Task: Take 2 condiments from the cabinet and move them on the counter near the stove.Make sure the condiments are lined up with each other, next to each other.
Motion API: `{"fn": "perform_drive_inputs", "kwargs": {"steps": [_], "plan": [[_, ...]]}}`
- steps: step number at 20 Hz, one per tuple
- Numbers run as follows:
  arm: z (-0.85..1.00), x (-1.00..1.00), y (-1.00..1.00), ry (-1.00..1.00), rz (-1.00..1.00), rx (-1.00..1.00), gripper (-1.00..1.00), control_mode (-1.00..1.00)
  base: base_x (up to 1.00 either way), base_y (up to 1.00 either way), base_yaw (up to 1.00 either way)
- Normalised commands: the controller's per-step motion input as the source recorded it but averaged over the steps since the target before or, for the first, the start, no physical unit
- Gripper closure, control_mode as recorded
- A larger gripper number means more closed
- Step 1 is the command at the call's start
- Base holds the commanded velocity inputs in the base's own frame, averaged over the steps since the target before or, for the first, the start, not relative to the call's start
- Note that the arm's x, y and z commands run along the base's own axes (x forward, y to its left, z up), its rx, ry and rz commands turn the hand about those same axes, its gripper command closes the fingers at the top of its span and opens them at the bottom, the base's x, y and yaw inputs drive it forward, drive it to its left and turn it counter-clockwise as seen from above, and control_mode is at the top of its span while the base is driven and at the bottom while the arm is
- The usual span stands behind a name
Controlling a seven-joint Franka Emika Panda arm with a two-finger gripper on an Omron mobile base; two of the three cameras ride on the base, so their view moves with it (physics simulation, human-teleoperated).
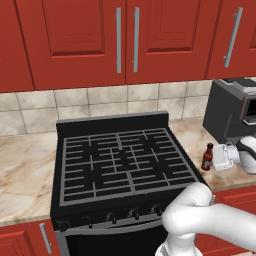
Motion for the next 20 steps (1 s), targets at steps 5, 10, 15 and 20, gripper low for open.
{"fn": "perform_drive_inputs", "kwargs": {"steps": [5, 10, 15, 20], "plan": [[-0.01, 0.0, -0.04, 0.0, 0.0, 0.0, -1.0, -1.0, 0.0, 0.0, 0.0], [0.0, -0.03, -0.15, 0.0, 0.0, 0.0, -1.0, -1.0, 0.0, 0.0, 0.0], [0.0, -0.16, -0.15, 0.0, 0.0, 0.0, -1.0, -1.0, 0.0, 0.0, 0.0], [0.07, -0.24, -0.03, 0.0, 0.0, 0.0, -1.0, -1.0, 0.0, 0.0, 0.0]]}}
